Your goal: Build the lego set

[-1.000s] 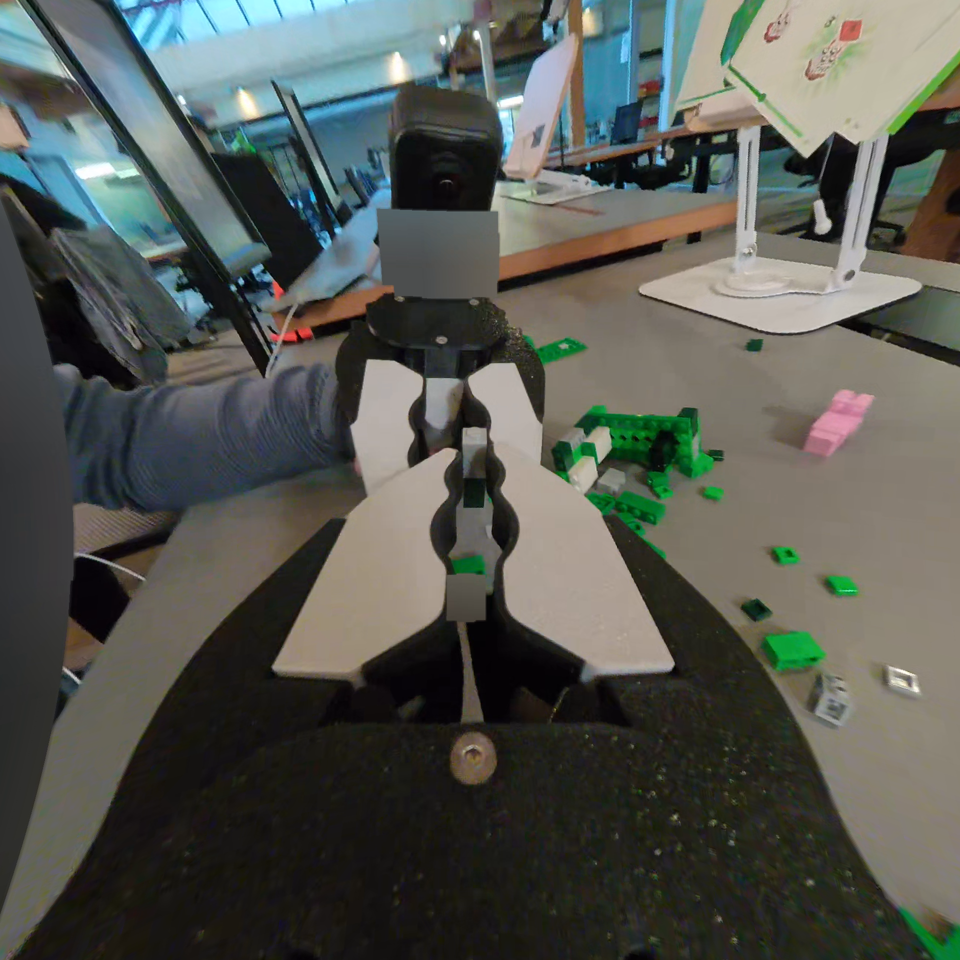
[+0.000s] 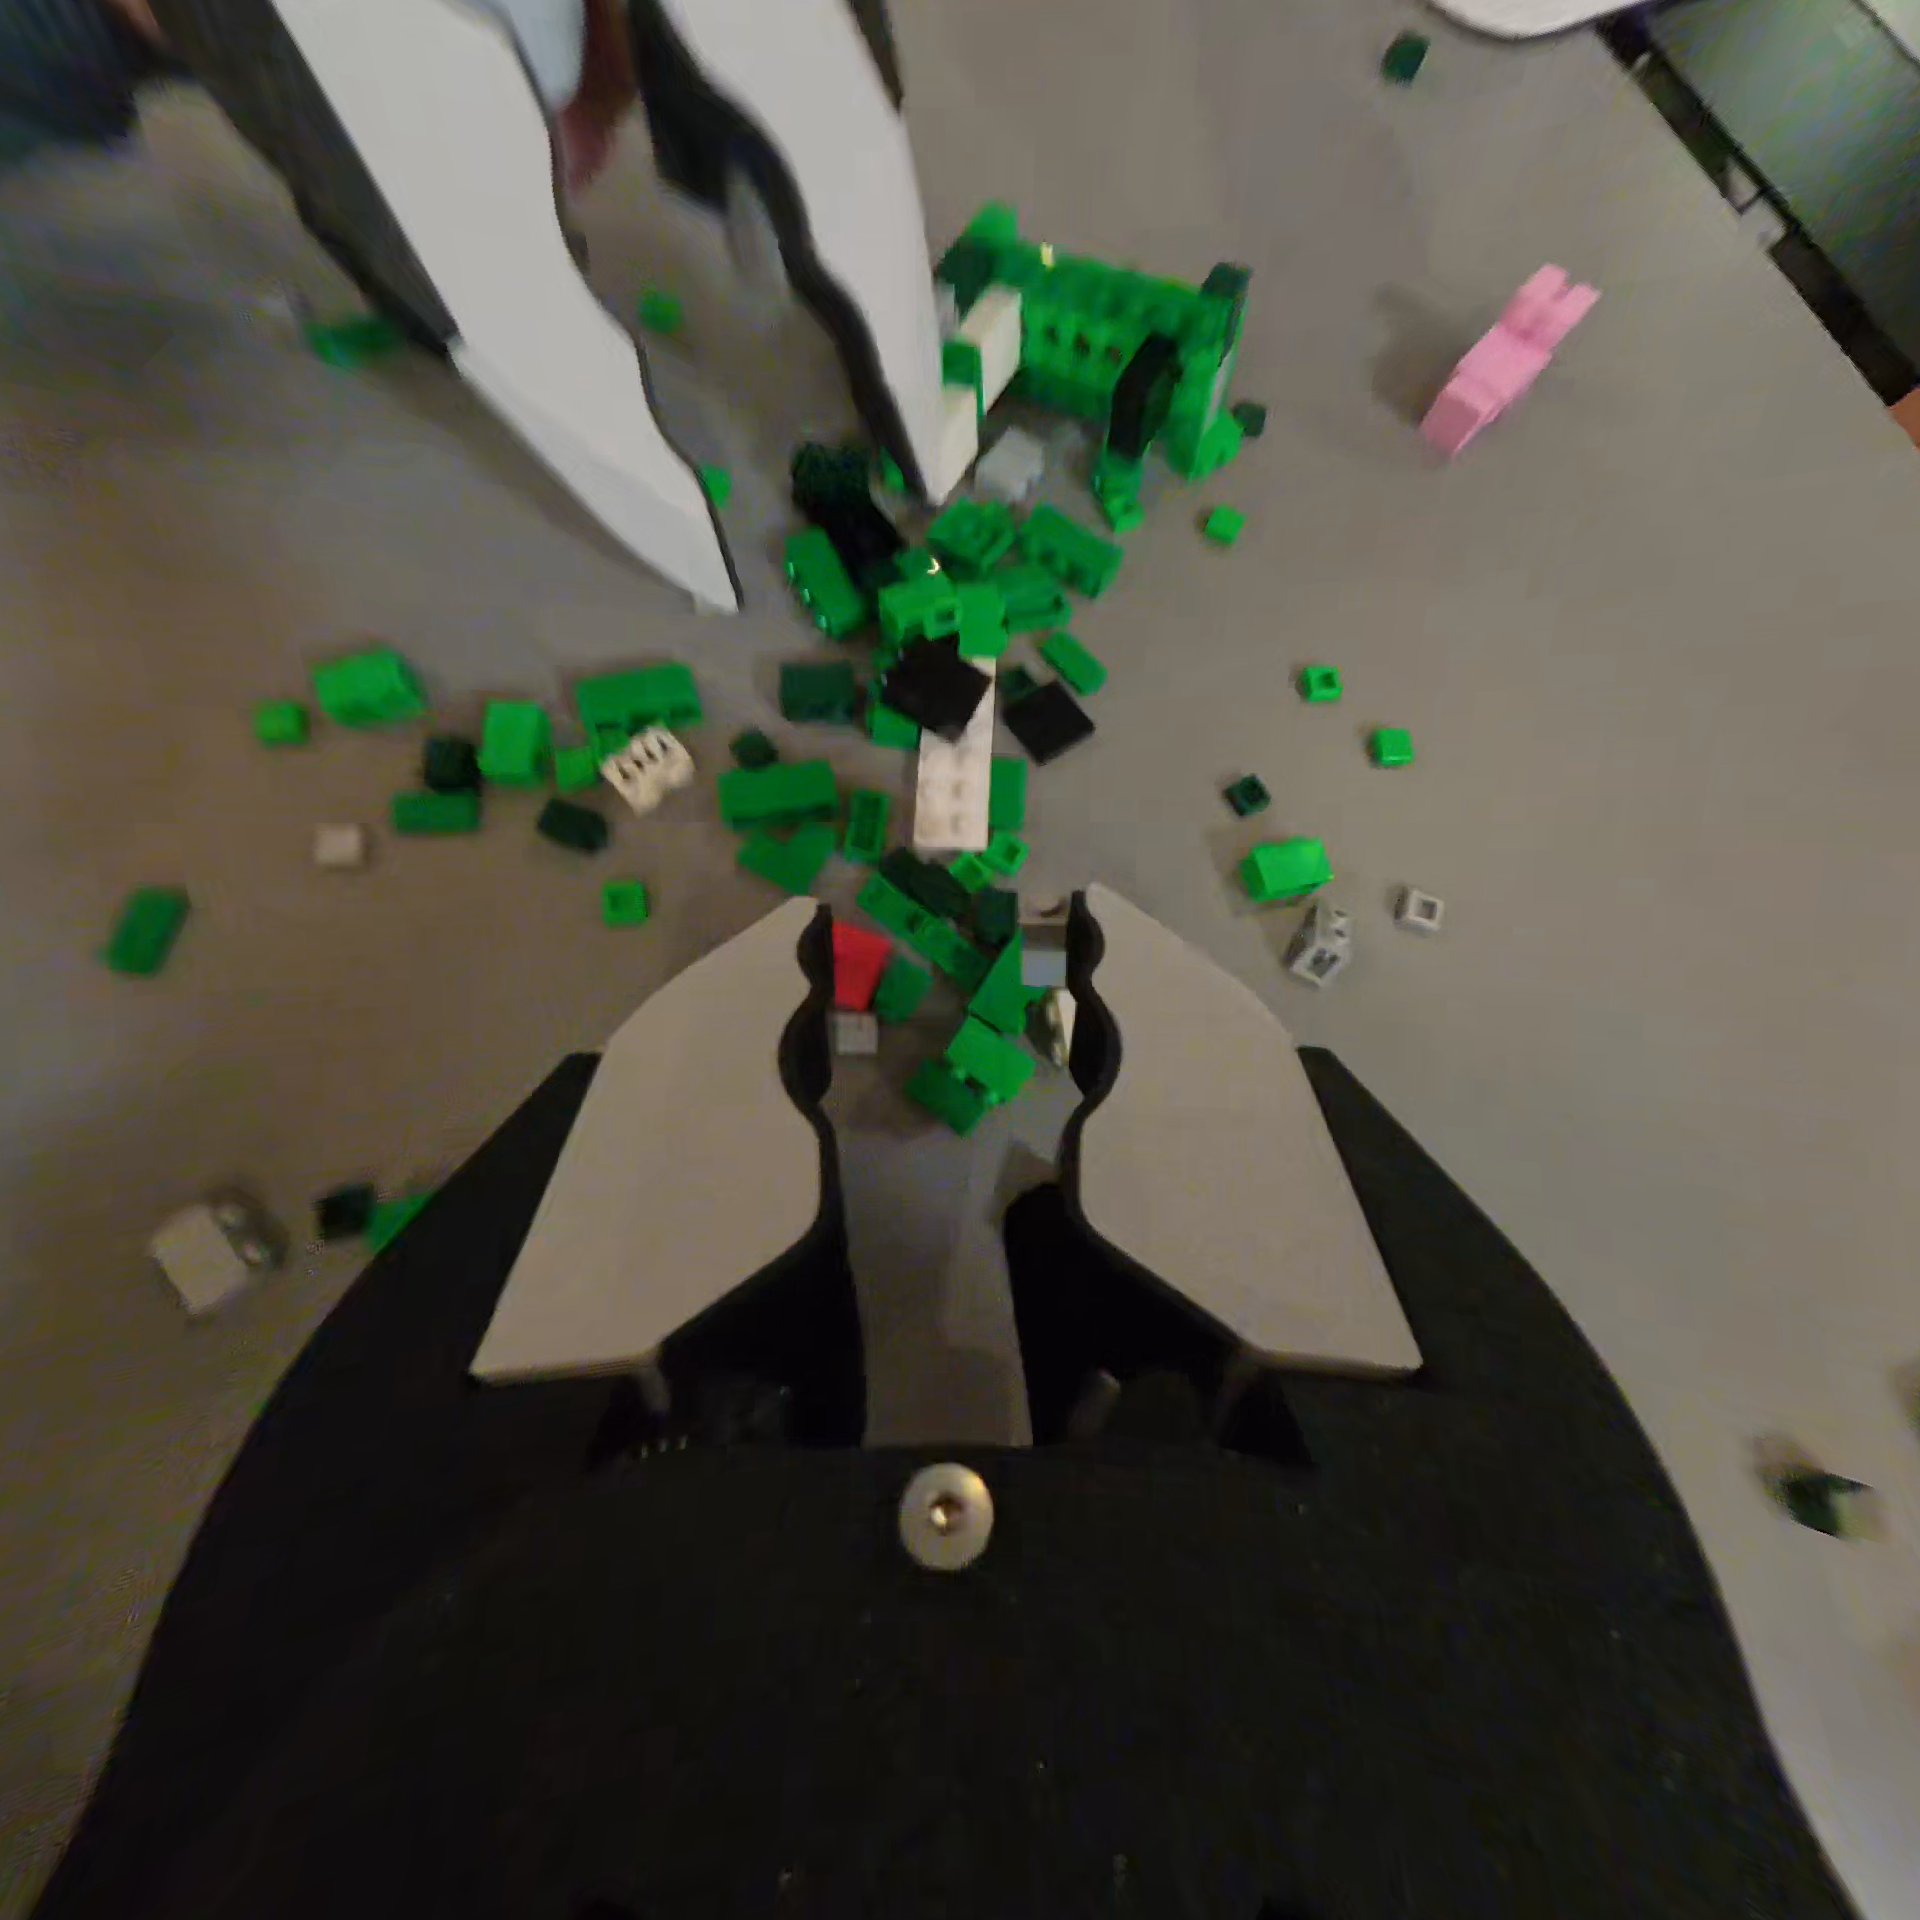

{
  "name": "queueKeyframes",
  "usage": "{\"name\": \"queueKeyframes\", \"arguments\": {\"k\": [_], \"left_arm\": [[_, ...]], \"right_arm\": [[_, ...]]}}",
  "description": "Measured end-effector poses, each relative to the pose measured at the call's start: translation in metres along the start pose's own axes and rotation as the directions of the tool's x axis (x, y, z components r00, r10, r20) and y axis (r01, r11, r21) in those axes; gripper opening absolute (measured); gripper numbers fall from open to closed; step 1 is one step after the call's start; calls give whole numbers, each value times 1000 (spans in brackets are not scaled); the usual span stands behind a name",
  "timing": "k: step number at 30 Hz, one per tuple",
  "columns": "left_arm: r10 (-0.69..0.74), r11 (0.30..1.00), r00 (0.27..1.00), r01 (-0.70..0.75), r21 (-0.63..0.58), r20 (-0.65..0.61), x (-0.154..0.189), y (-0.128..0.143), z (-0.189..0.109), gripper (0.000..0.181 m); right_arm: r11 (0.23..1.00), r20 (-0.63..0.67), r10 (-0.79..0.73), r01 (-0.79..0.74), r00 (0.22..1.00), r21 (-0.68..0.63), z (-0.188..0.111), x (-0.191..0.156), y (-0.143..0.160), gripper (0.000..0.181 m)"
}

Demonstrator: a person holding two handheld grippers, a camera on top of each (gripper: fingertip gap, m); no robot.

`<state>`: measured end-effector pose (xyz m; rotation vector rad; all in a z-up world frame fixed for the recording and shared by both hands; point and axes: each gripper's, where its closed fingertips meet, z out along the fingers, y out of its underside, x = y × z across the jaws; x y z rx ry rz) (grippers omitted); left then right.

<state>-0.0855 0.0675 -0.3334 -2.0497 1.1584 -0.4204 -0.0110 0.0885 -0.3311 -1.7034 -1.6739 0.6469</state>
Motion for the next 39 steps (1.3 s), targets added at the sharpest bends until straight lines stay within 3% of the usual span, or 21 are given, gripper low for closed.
{"name": "queueKeyframes", "arguments": {"k": [2, 5, 11, 15, 18, 21, 24, 27, 31, 37, 39], "left_arm": [[-17, 999, 1000, 17, 36, 3, -3, -4, -3, 43], [-90, 980, 993, 74, 183, 76, -23, -17, -17, 40], [-300, 865, 954, 262, 428, 23, -50, -28, -51, 30], [-327, 825, 944, 301, 478, -30, -51, -32, -58, 29], [-310, 847, 951, 265, 461, 22, -53, -31, -56, 30], [-268, 868, 963, 226, 443, 33, -49, -31, -54, 32], [-170, 923, 986, 160, 350, -4, -31, -28, -41, 40], [-106, 945, 992, 79, 317, 70, -30, -28, -35, 39], [-154, 906, 984, 107, 410, 83, -38, -36, -49, 35], [-235, 827, 972, 192, 528, 14, -46, -42, -69, 32], [-248, 784, 968, 227, 578, -43, -44, -49, -76, 29]], "right_arm": [[996, -56, -88, 87, 995, -30, 0, 4, 5, 44], [992, -86, -126, 128, 988, 16, -3, 5, -3, 45], [996, 17, -87, 88, 996, -31, 3, -6, 6, 69], [997, 100, -55, 49, 993, 66, 3, -21, -10, 83], [994, 48, -99, 96, 994, 60, 4, -17, -11, 83], [990, 20, -121, 119, 992, 82, 8, -18, -15, 76], [987, 23, -142, 140, 990, 73, 15, -22, -14, 65], [983, 53, -149, 142, 987, 119, 25, -24, -27, 52], [985, 96, -166, 161, 981, 55, 50, -8, -40, 45], [971, 213, -219, 234, 952, -48, 74, -11, -41, 36], [959, 195, -273, 282, 942, -21, 73, -10, -45, 16]]}}
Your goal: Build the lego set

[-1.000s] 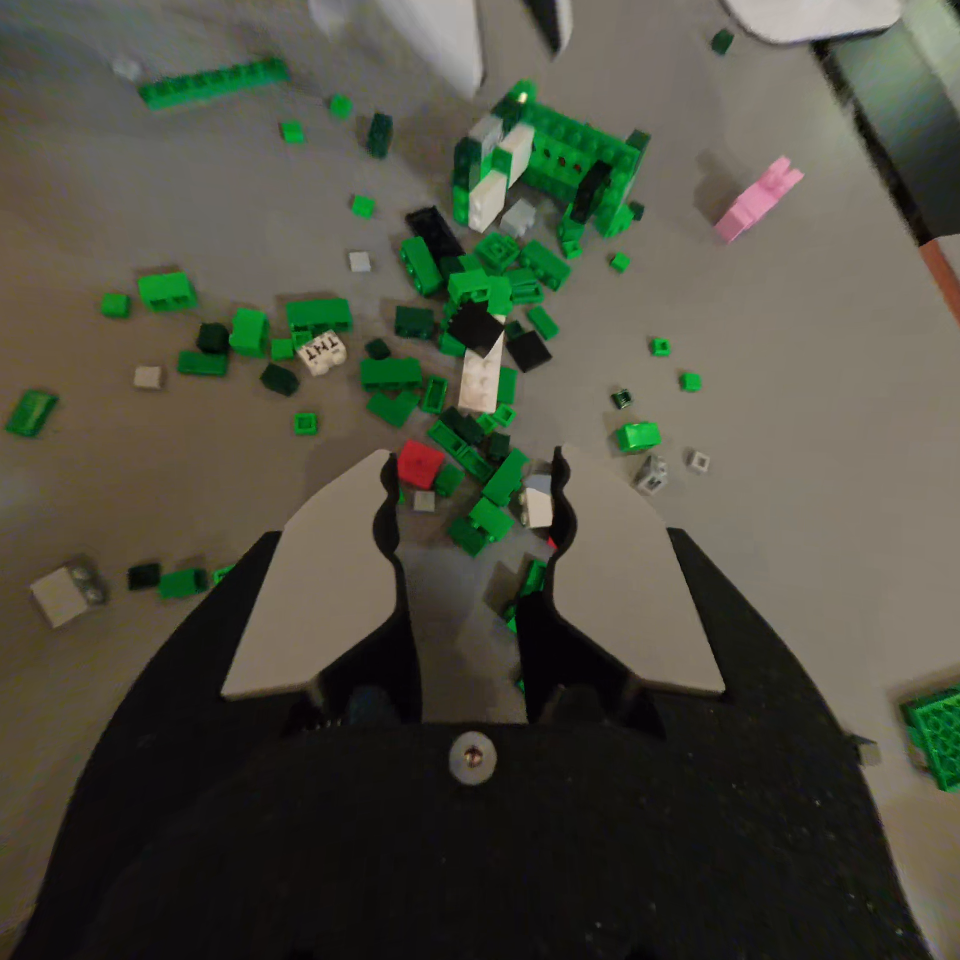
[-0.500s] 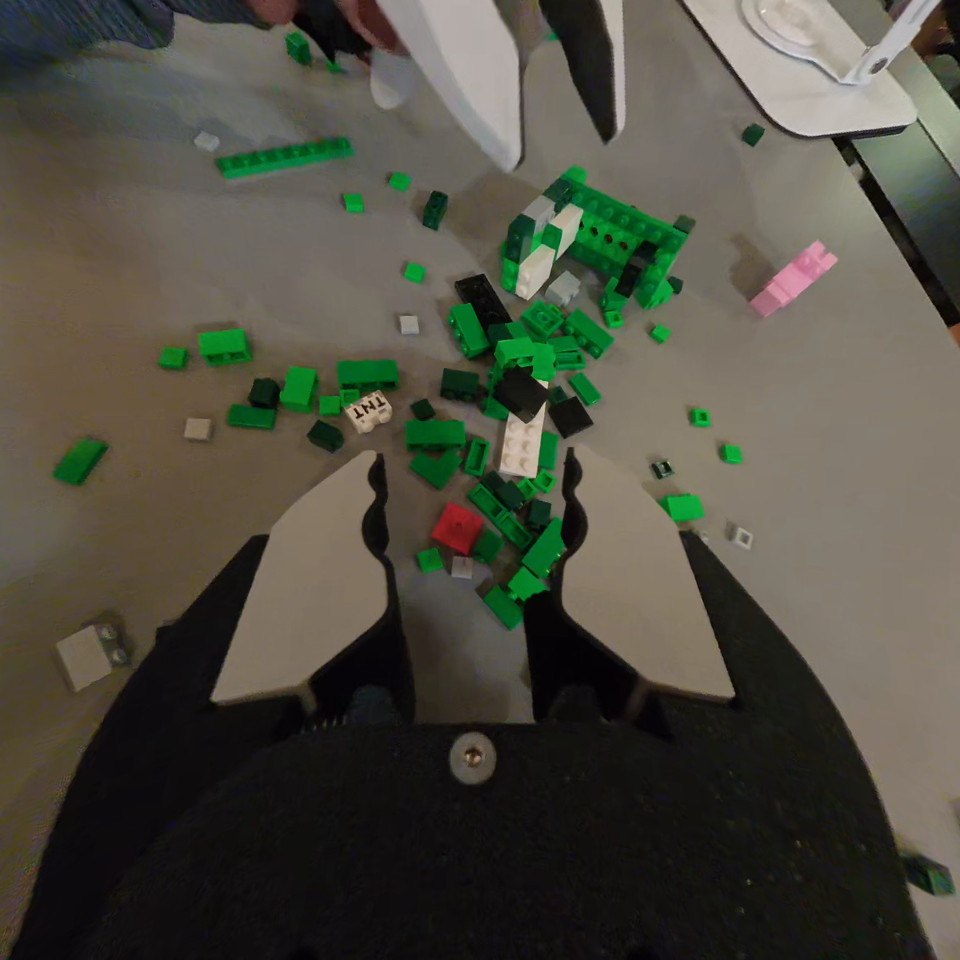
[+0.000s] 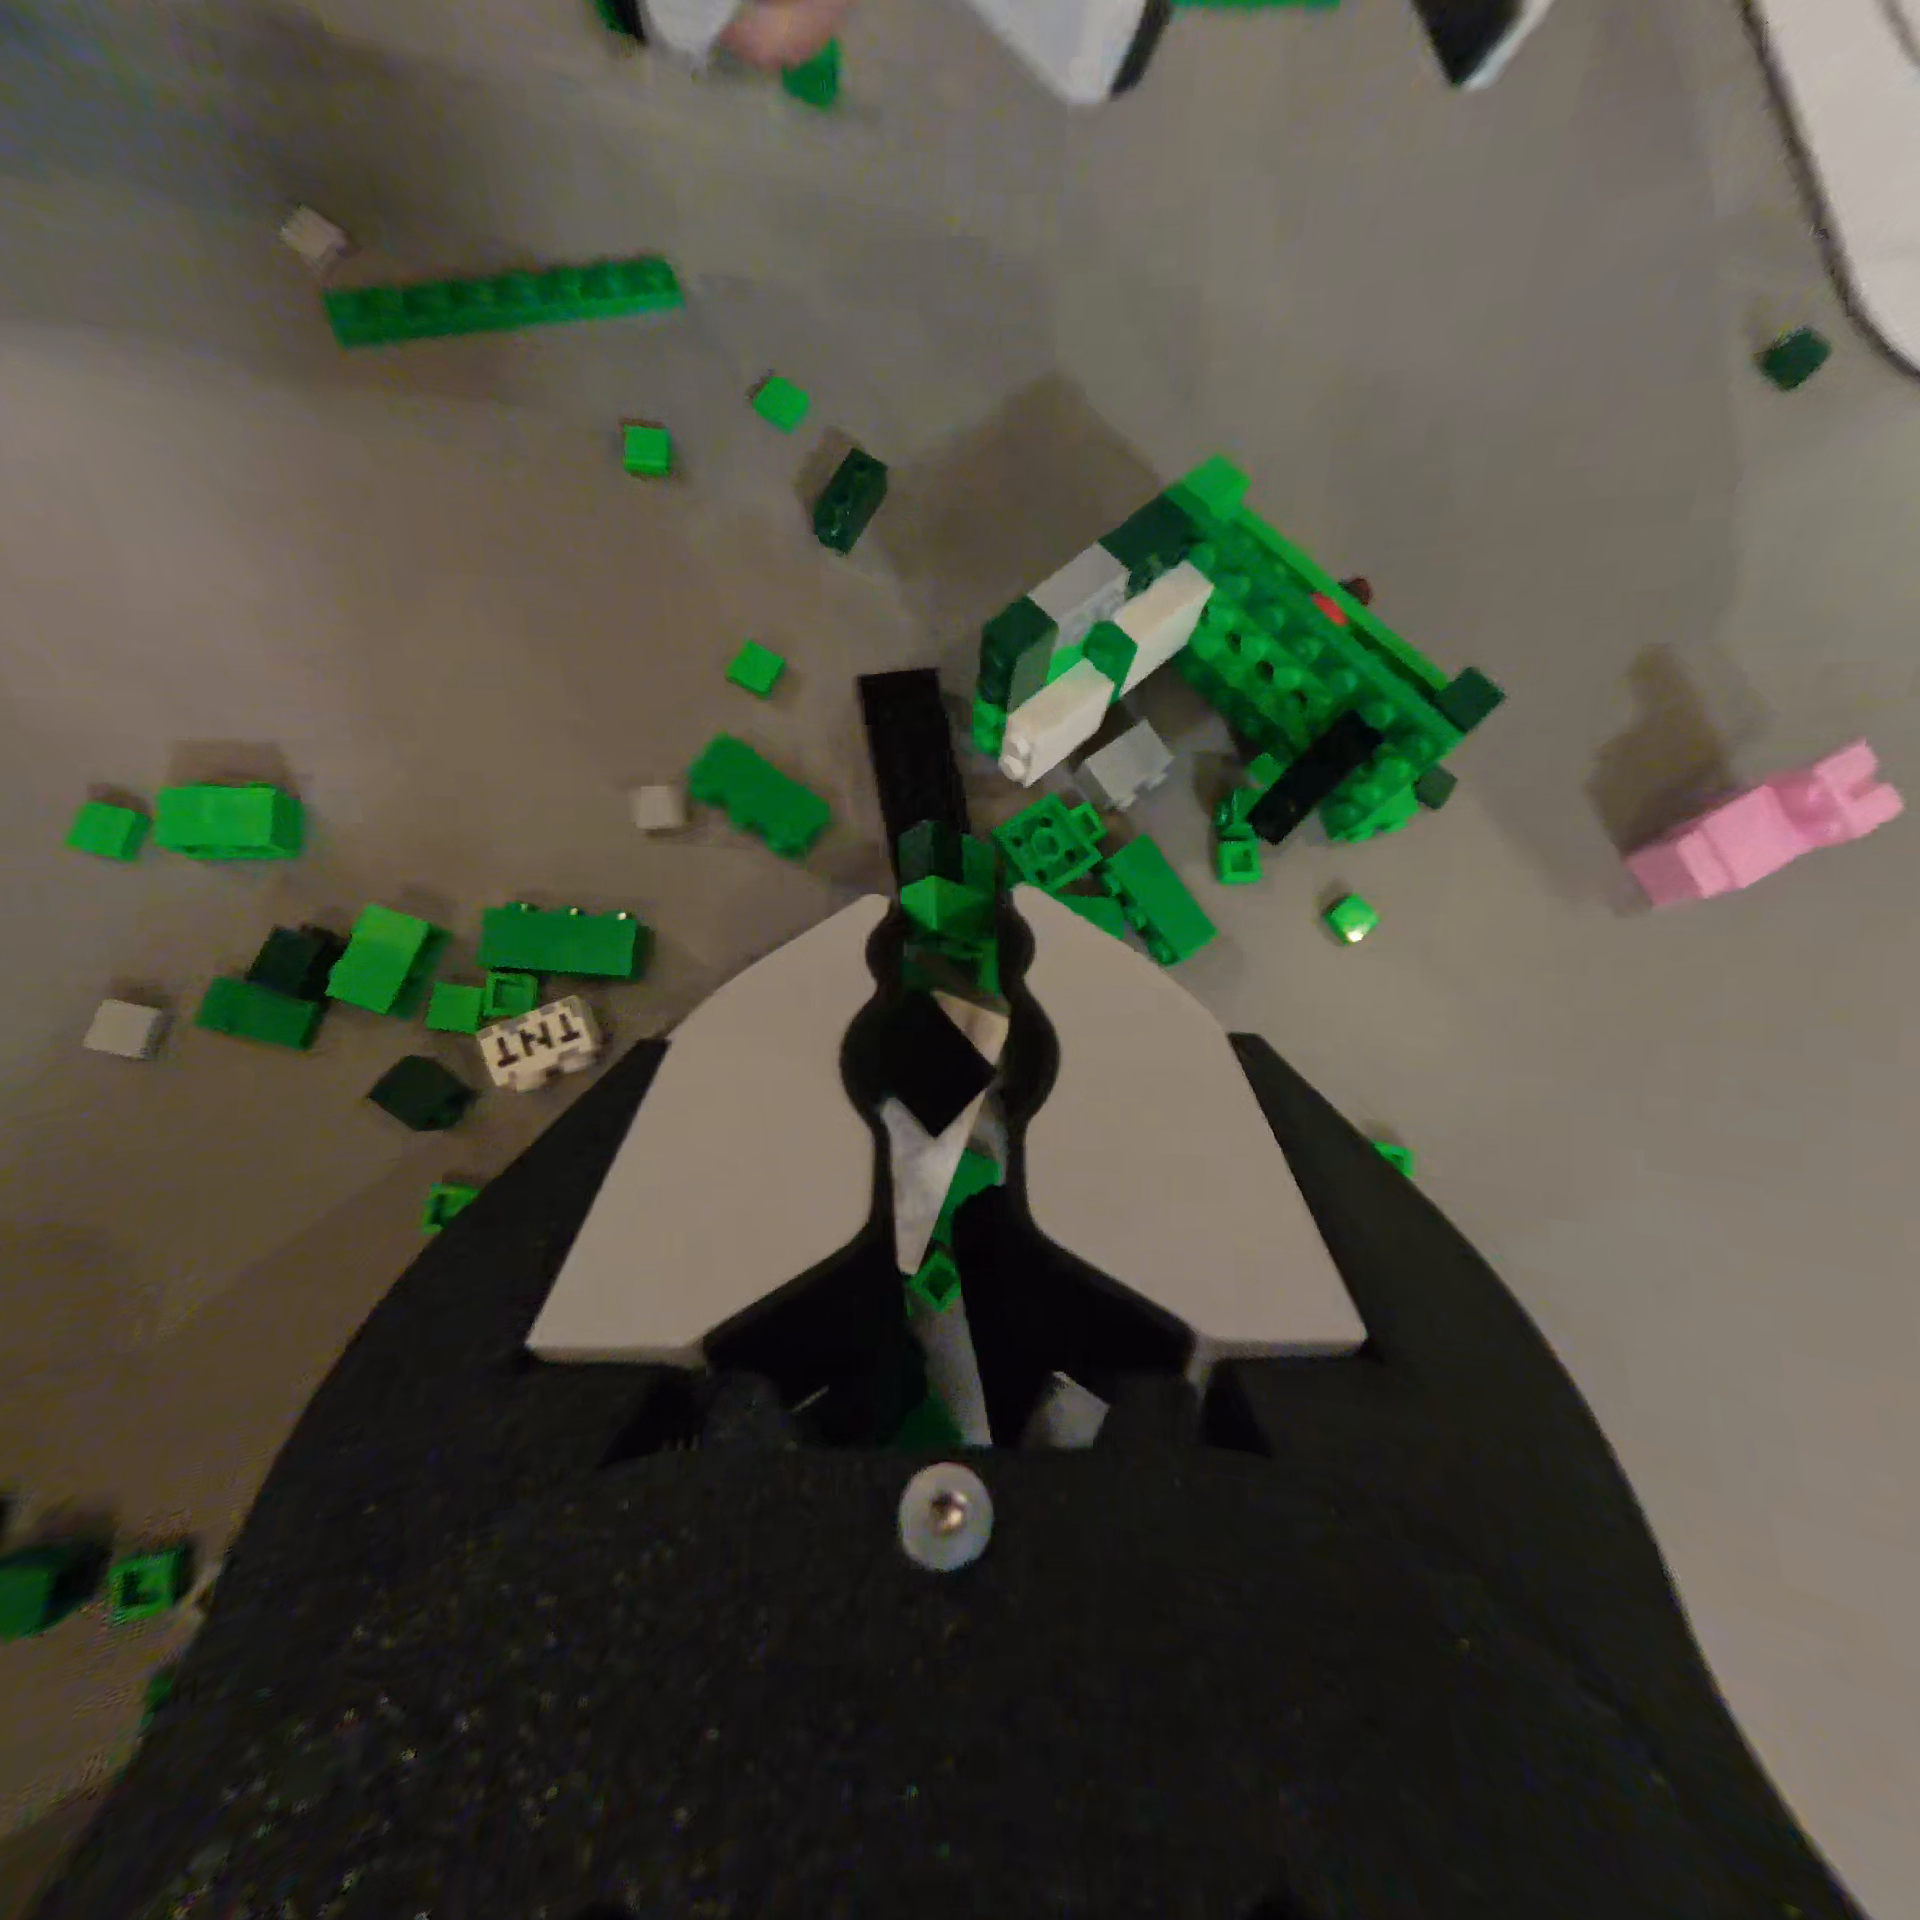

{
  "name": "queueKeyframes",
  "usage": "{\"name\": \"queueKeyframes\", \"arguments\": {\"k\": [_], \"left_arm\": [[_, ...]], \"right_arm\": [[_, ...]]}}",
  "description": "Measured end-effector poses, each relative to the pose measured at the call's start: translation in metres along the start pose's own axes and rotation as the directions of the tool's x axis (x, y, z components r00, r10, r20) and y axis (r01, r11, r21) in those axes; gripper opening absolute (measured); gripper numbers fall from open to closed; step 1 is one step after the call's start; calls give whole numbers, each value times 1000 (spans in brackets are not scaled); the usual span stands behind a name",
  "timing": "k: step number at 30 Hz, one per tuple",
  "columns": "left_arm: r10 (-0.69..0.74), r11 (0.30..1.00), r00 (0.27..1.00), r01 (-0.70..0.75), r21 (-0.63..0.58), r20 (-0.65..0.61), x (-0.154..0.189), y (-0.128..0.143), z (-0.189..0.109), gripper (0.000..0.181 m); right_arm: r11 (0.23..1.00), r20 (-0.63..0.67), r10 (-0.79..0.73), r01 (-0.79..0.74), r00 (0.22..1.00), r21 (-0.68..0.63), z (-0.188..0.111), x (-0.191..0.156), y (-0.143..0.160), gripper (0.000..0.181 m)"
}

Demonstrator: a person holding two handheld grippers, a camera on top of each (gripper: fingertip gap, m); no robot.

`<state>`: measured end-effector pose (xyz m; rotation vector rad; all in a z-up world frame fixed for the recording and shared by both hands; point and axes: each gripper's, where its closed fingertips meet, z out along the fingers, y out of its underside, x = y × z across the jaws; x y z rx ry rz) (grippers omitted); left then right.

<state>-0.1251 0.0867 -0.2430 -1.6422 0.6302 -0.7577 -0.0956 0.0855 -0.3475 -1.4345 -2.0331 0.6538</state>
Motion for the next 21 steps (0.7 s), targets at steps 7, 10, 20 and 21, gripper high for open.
{"name": "queueKeyframes", "arguments": {"k": [7, 10, 20, 21], "left_arm": [[-170, 976, 977, 148, -160, -132, 16, 29, 15, 40], [-217, 962, 956, 174, -211, -200, 31, 40, 30, 43], [-373, 928, 829, 344, -146, -417, 64, 21, 37, 17], [-357, 934, 835, 331, -137, -418, 64, 21, 36, 16]], "right_arm": [[946, -419, -197, 284, 887, 158, -40, 17, -29, 16], [896, -591, -278, 426, 757, 124, -62, 11, -35, 16], [687, -784, -551, 689, 286, -232, -88, -9, -52, 16], [678, -784, -558, 694, 270, -243, -89, -10, -52, 15]]}}
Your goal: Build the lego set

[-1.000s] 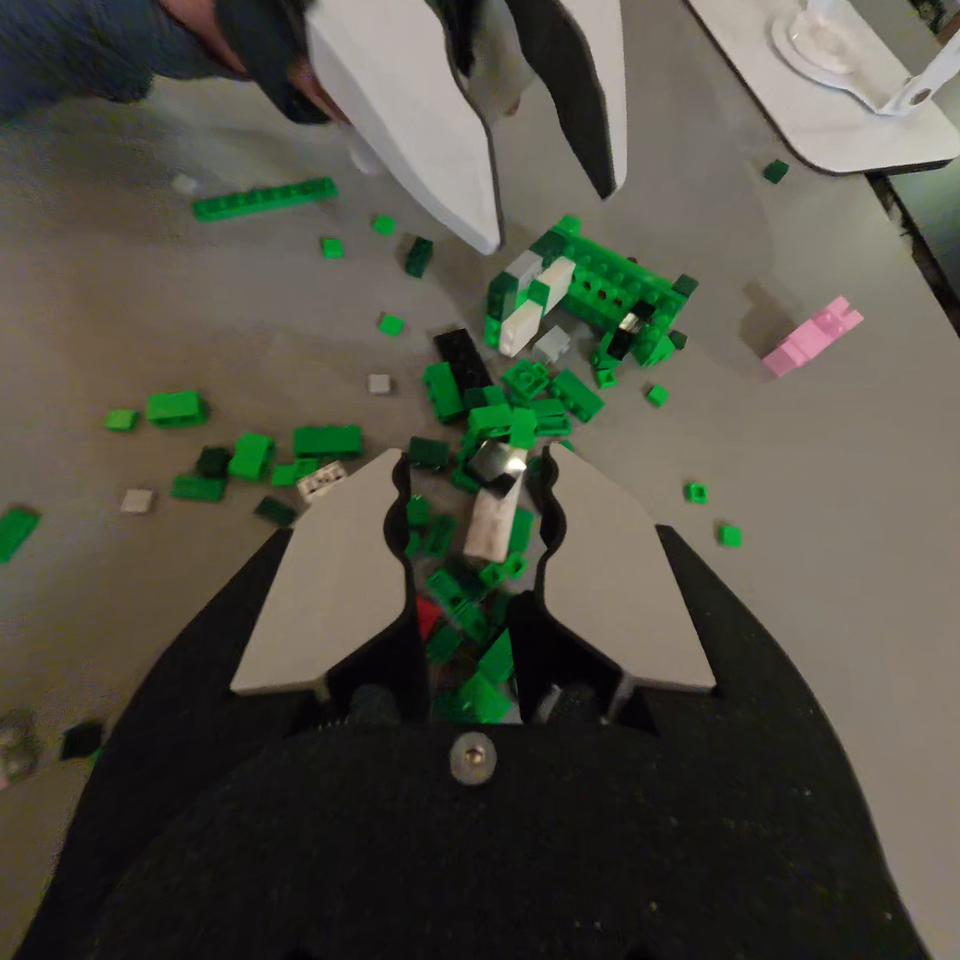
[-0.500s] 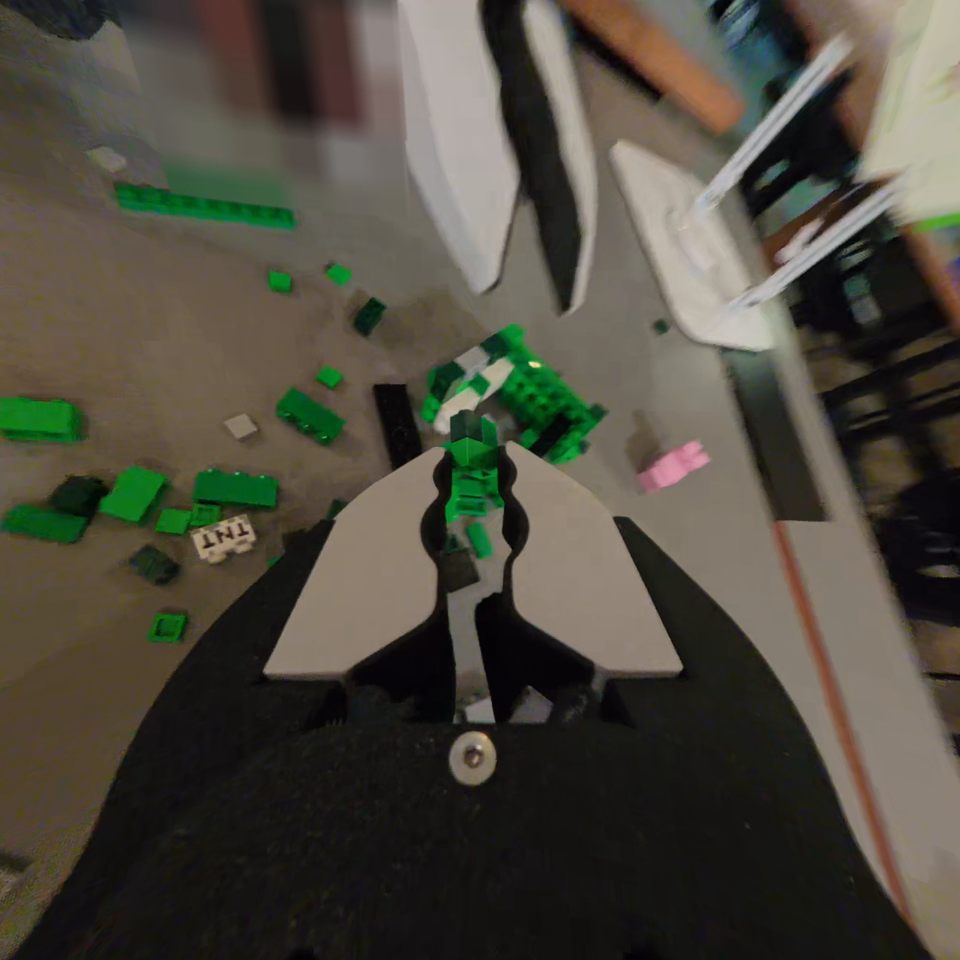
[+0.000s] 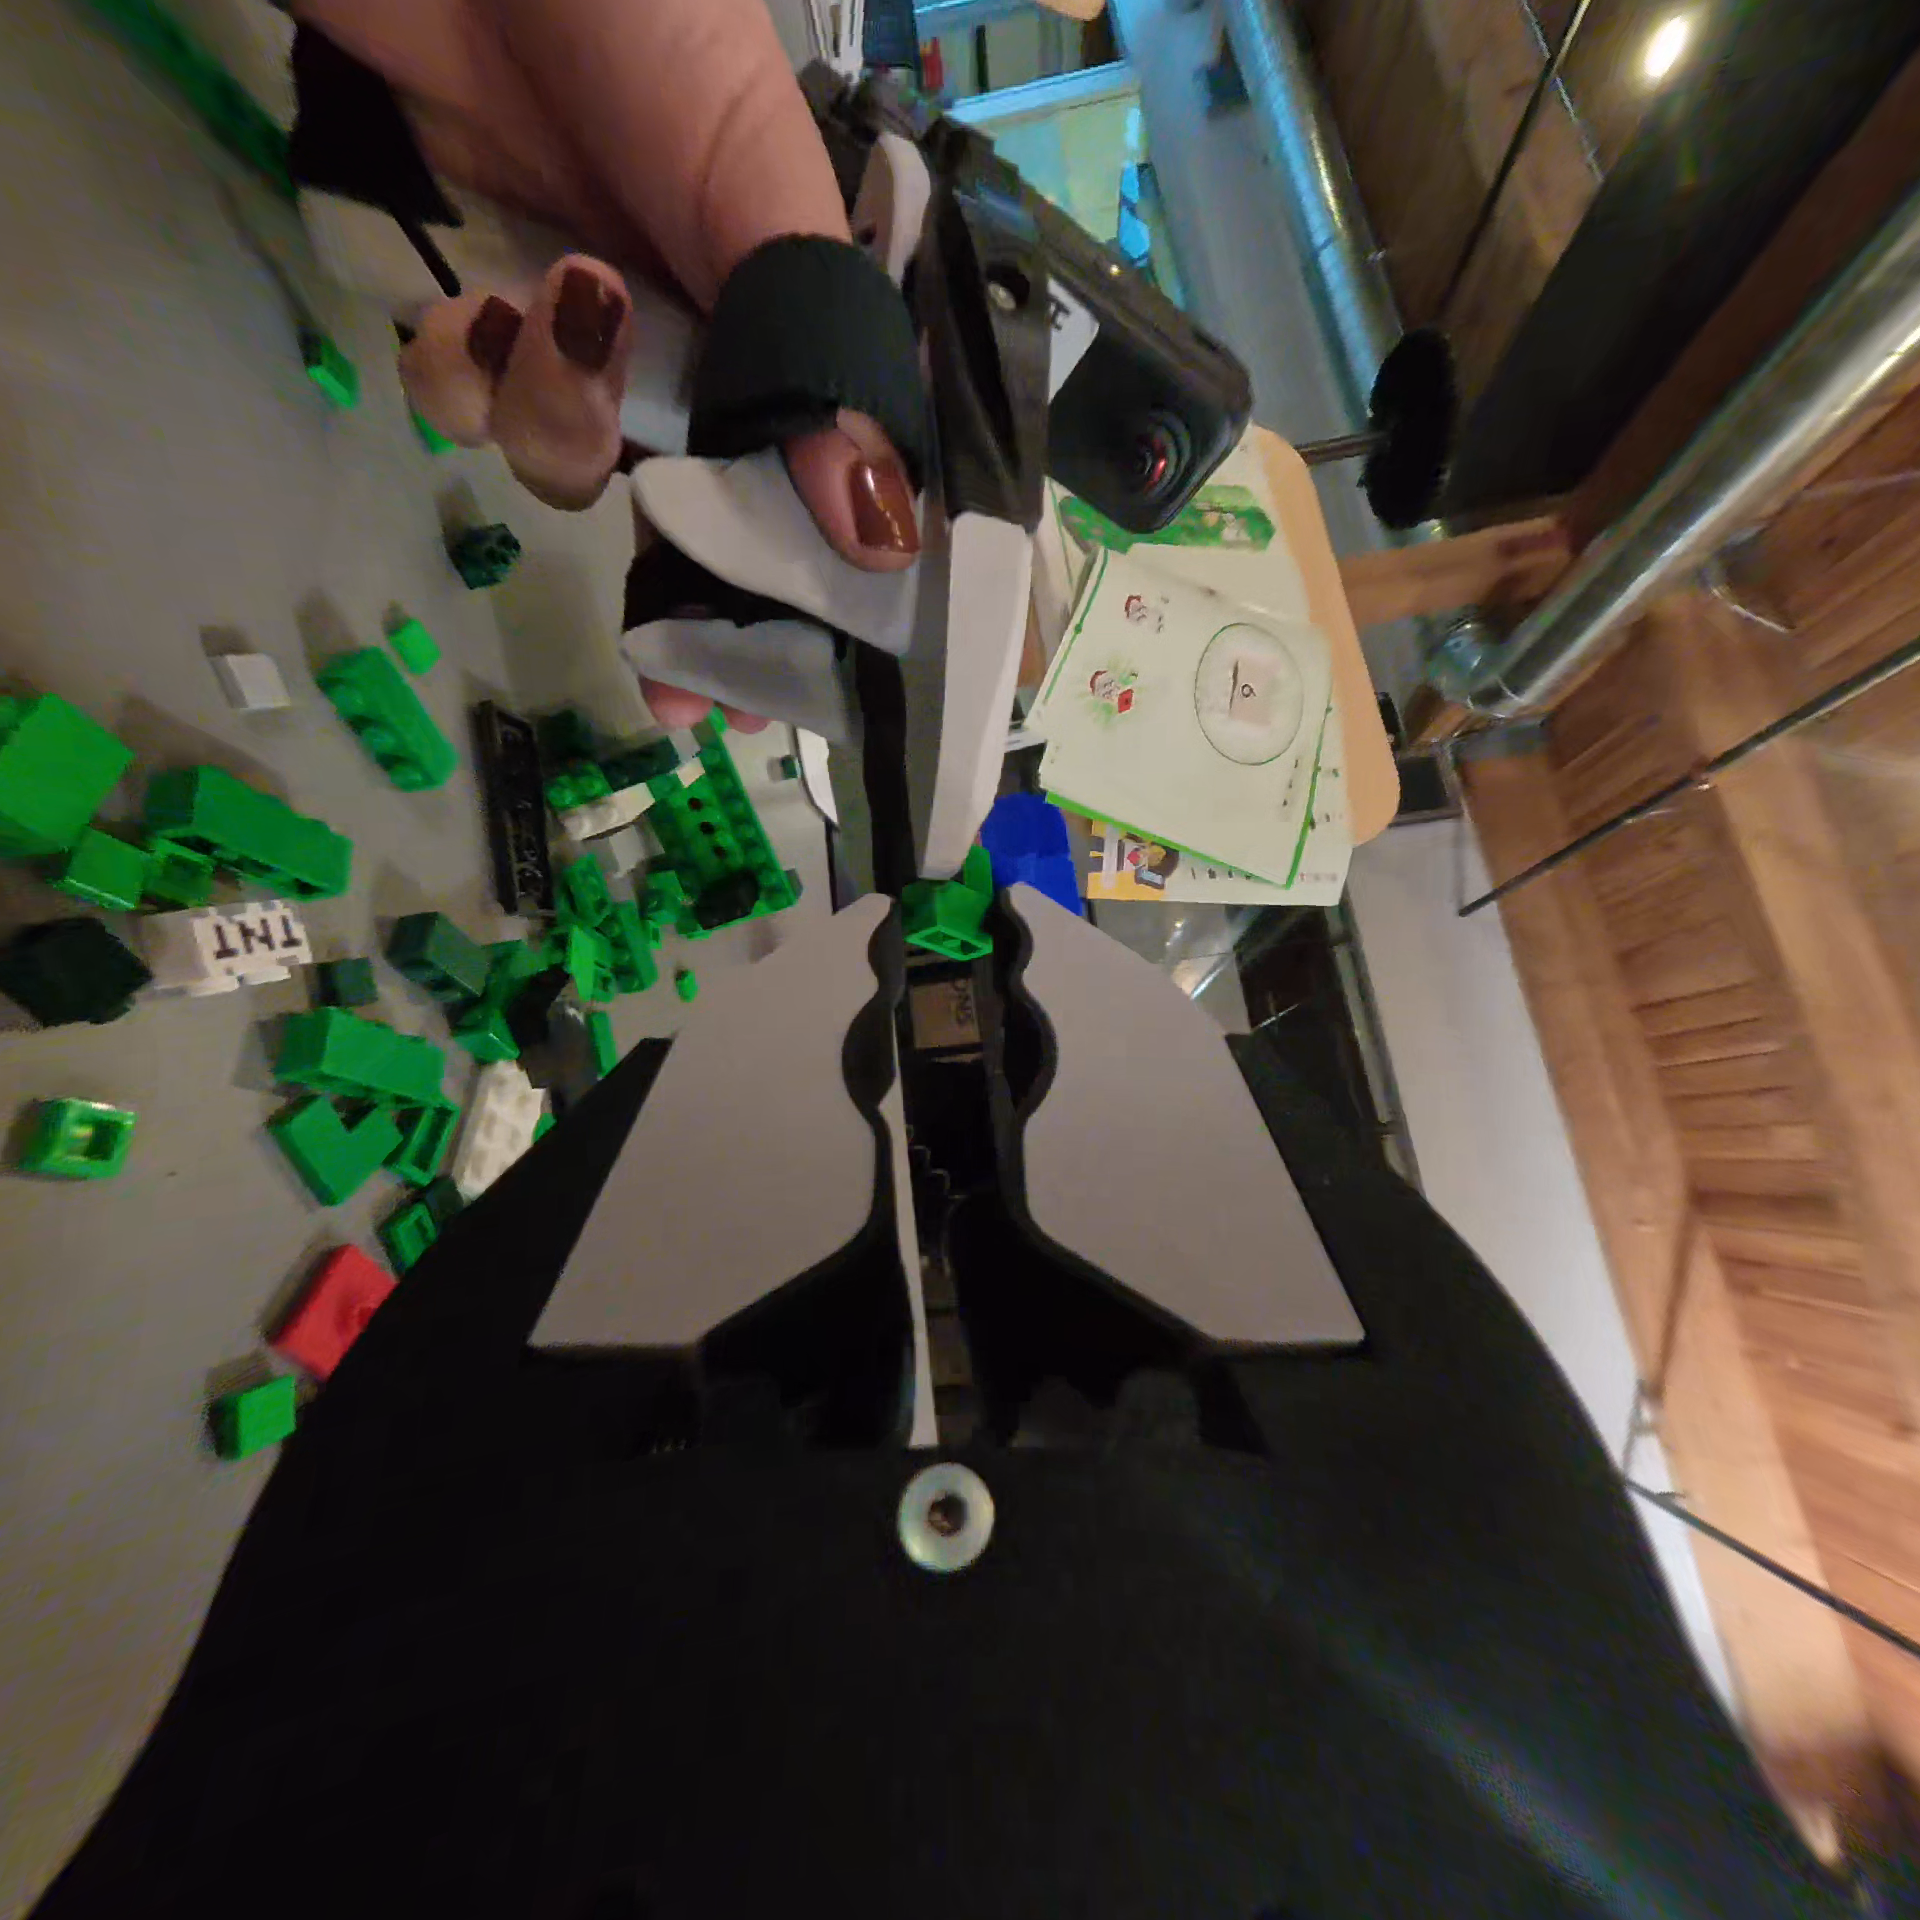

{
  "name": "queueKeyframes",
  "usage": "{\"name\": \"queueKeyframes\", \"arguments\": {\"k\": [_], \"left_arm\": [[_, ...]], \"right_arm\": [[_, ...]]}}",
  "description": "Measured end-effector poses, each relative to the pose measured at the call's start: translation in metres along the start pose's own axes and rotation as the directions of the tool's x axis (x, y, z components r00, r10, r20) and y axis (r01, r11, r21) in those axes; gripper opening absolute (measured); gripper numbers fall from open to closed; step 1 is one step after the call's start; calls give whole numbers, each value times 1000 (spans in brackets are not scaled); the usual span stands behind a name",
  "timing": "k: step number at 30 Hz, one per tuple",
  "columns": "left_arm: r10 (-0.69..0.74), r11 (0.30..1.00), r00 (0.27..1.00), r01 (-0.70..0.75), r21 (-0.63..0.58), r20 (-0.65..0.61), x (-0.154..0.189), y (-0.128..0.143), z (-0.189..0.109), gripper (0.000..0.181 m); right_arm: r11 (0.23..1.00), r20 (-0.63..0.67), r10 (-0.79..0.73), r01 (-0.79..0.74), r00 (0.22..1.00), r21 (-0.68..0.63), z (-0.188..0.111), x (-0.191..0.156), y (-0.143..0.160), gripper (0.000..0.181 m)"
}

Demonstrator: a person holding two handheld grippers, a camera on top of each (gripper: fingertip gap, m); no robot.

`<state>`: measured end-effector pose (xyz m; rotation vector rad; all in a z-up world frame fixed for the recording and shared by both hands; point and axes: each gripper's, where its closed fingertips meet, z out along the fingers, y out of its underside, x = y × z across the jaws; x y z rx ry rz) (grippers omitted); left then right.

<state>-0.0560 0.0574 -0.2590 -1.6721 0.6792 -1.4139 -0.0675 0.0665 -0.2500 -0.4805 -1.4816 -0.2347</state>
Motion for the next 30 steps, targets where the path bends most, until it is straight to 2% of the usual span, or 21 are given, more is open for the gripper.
{"name": "queueKeyframes", "arguments": {"k": [3, 5, 6, 7, 9, 10, 11, 12, 14, 17, 20, 23, 25, 27, 28, 30], "left_arm": [[113, 994, 993, -113, 7, 40, 1, -3, -3, 8], [158, 987, 983, -157, -23, 89, -4, -2, -5, 7], [165, 986, 981, -163, -28, 98, -5, -2, -5, 7], [172, 985, 979, -168, -38, 106, -6, -1, -6, 7], [192, 980, 976, -186, -67, 103, -5, 3, -5, 7], [196, 979, 977, -190, -79, 89, -3, 5, -3, 7], [203, 976, 977, -197, -90, 69, 0, 7, -1, 7], [209, 974, 976, -203, -105, 58, 1, 10, 1, 7], [217, 969, 975, -209, -130, 48, 2, 14, 5, 7], [221, 959, 975, -219, -178, -5, 8, 23, 7, 7], [218, 933, 972, -232, -274, -83, 17, 40, 10, 8], [144, 926, 975, -193, -326, -169, 28, 52, 9, 8], [142, 923, 980, -181, -339, -136, 21, 54, 8, 8], [160, 930, 987, -154, -334, -11, -1, 51, 7, 9], [176, 931, 983, -151, -333, 47, -12, 51, 5, 9], [191, 930, 980, -160, -330, 64, -16, 50, 4, 10]], "right_arm": [[999, -5, 38, -38, 999, 13, -1, 1, 0, 17], [971, 127, 230, -236, 965, 33, -4, -9, -1, 25], [926, 204, 365, -378, 908, 25, -6, -12, 0, 33], [846, 278, 510, -534, 814, 11, -8, -14, -1, 40], [589, 420, 745, -807, 518, -51, -11, -13, -5, 40], [455, 471, 804, -886, 364, -91, -11, -11, -7, 37], [356, 499, 830, -925, 248, -131, -11, -10, -6, 28], [301, 523, 834, -939, 176, -164, -12, -11, -6, 20], [257, 554, 826, -944, 104, -205, -15, -16, -6, 13], [261, 624, 779, -937, 62, -233, -23, -21, -10, 9], [374, 723, 681, -905, 119, -204, -37, -31, -19, 8], [424, 776, 617, -885, 128, -192, -47, -39, -22, 8], [436, 764, 629, -879, 142, -195, -46, -41, -16, 8], [443, 699, 697, -863, 162, -242, -38, -44, -2, 8], [470, 659, 730, -833, 182, -290, -33, -50, 7, 8], [510, 617, 754, -792, 223, -336, -29, -59, 16, 8]]}}
